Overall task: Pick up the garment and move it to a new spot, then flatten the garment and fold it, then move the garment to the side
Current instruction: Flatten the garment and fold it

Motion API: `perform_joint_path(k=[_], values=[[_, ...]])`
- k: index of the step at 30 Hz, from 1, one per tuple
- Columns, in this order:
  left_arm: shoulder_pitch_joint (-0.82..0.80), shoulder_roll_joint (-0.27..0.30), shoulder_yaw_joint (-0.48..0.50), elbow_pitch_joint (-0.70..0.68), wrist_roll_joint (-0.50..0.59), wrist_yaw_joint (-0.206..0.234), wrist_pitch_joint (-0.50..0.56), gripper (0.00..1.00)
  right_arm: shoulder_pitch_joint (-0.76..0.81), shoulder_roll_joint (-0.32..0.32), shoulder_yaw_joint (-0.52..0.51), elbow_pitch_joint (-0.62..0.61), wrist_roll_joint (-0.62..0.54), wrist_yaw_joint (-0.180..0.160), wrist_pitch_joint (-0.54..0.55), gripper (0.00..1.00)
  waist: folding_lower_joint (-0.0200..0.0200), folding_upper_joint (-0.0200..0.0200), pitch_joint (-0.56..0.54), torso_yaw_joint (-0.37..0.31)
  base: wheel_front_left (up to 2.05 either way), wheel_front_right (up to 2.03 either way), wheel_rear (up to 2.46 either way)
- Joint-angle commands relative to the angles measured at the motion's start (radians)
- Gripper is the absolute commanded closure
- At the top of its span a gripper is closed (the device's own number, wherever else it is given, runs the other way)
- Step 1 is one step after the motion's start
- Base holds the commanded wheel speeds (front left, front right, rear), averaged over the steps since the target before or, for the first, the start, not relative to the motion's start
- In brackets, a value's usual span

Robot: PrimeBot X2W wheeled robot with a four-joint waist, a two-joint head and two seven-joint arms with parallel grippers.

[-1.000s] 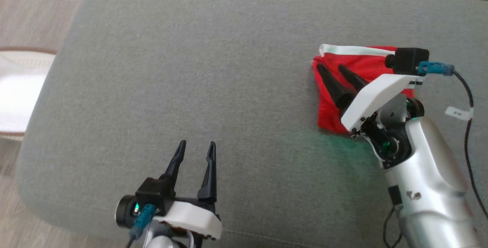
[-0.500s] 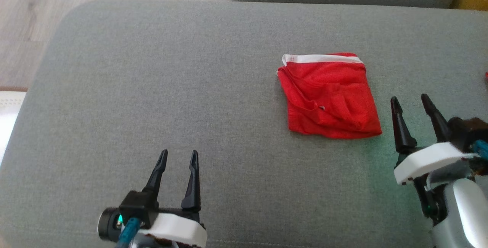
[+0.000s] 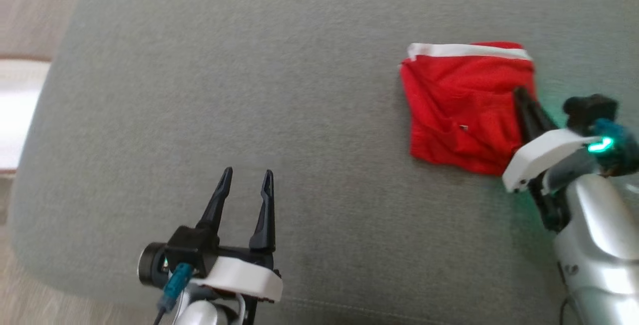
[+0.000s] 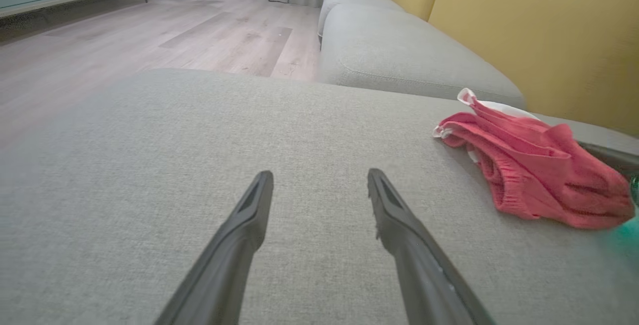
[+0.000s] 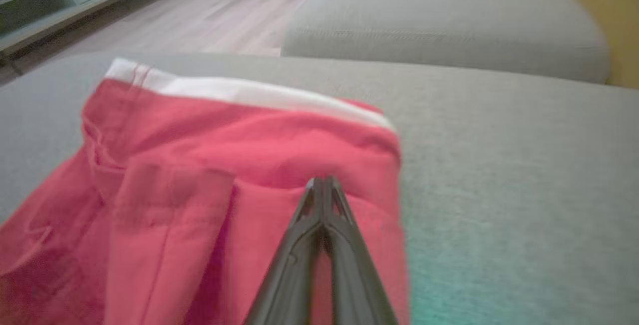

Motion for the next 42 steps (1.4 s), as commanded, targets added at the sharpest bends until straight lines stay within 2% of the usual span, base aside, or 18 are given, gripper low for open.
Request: perform_joint_path(k=[1,5,10,15,19,25,30,31,32,33,34,39,42], values=[[-0.019,-0.002,0.021,-0.028,-0.009,0.007,-0.006,0.0,-0.021,-0.003,0.038,-0.006,-0.003,0.007,-0.017,1.0,0.0,0.0,0.016,0.028,0.0,0.0,0.0],[-0.012,-0.002,0.026,-0.02,-0.013,0.016,-0.006,0.0,-0.019,0.025,0.129,0.054,0.03,0.007,-0.059,1.0,0.0,0.0,-0.01,0.04,0.0,0.0,0.0],[0.0,-0.002,0.032,-0.016,-0.013,0.018,-0.006,0.0,0.019,0.055,0.277,0.074,0.08,0.007,-0.099,1.0,0.0,0.0,-0.058,0.044,0.0,0.0,0.0],[0.016,-0.002,0.035,-0.014,-0.013,0.019,-0.006,0.0,0.054,0.08,0.42,0.088,0.121,0.007,-0.079,1.0,0.0,0.0,-0.095,0.035,0.0,0.0,0.0],[0.031,-0.002,0.047,-0.008,-0.013,0.018,-0.006,0.0,0.062,0.094,0.49,0.111,0.139,0.007,-0.073,1.0,0.0,0.0,-0.125,0.017,0.0,0.0,0.0],[0.043,-0.002,0.073,0.0,0.003,0.005,-0.006,0.0,0.072,0.094,0.482,0.096,0.165,0.007,-0.144,1.0,0.0,0.0,-0.184,-0.017,0.0,0.0,0.0],[0.081,-0.002,0.117,0.044,0.031,-0.019,-0.006,0.0,0.15,0.051,0.322,0.039,0.145,0.007,-0.236,1.0,0.0,0.0,-0.263,-0.037,0.0,0.0,0.0],[0.089,-0.002,0.125,0.054,0.039,-0.027,-0.006,0.0,0.175,0.04,0.277,0.016,0.129,0.007,-0.246,0.9,0.0,0.0,-0.272,-0.039,0.0,0.0,0.0],[0.094,-0.002,0.133,0.062,0.045,-0.035,-0.006,0.0,0.203,0.031,0.232,-0.012,0.11,0.007,-0.253,0.56,0.0,0.0,-0.28,-0.04,0.0,0.0,0.0],[0.099,-0.002,0.142,0.068,0.05,-0.043,-0.006,0.0,0.233,0.024,0.188,-0.043,0.093,0.007,-0.257,0.15,0.0,0.0,-0.286,-0.041,0.0,0.0,0.0],[0.104,-0.002,0.151,0.072,0.054,-0.05,-0.006,0.0,0.266,0.022,0.143,-0.077,0.078,0.007,-0.259,0.0,0.0,0.0,-0.293,-0.043,0.0,0.0,0.0],[0.129,-0.002,0.191,0.072,0.076,-0.08,-0.006,0.0,0.428,0.052,-0.059,-0.267,0.019,0.007,-0.262,0.0,0.0,0.0,-0.315,-0.067,0.0,0.0,0.0],[0.142,-0.002,0.208,0.072,0.085,-0.097,-0.006,0.0,0.514,0.077,-0.104,-0.329,-0.009,0.007,-0.262,0.0,0.0,0.0,-0.321,-0.085,0.0,0.0,0.0]])
